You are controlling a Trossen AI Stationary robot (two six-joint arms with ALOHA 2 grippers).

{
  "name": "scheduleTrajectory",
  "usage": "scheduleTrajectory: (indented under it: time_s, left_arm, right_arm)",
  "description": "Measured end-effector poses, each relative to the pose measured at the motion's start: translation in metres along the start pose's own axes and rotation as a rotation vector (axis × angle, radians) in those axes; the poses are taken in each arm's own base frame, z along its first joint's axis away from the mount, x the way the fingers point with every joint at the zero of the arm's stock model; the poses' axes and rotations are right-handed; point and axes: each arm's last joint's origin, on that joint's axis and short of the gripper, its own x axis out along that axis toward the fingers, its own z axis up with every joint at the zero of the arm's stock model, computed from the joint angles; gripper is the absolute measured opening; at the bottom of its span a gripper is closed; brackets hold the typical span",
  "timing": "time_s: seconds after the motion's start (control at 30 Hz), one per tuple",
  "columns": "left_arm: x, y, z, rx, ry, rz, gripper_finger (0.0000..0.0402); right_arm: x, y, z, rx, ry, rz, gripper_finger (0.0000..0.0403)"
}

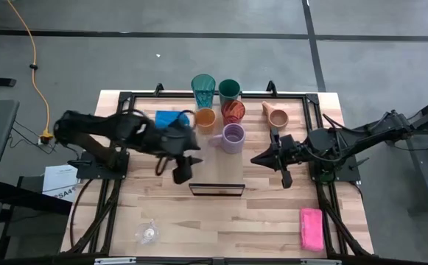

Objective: Stack small to large cups/mugs on shelf
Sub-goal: Put the transparent mug on the shelf

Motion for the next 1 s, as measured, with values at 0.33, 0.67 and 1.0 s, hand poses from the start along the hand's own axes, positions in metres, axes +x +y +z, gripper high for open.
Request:
scheduleTrajectory:
  time_s: [0.33,0.67,1.0]
  left_arm:
    - [-0.026,0.005,-0.088,-0.205,-0.291,-0.258,0.0157]
    - [-0.029,-0.006,-0.141,-0.124,-0.435,-0.234,0.0157]
    - [-0.04,0.003,-0.117,-0.042,-0.62,-0.356,0.0156]
  right_arm:
    - [0.0,0.001,0.001,0.027,-0.005,0.014,0.0]
    - [-0.001,-0.001,0.013,0.05,-0.147,-0.066,0.0]
    - [-0.001,-0.003,0.014,0.03,-0.161,-0.153,0.0]
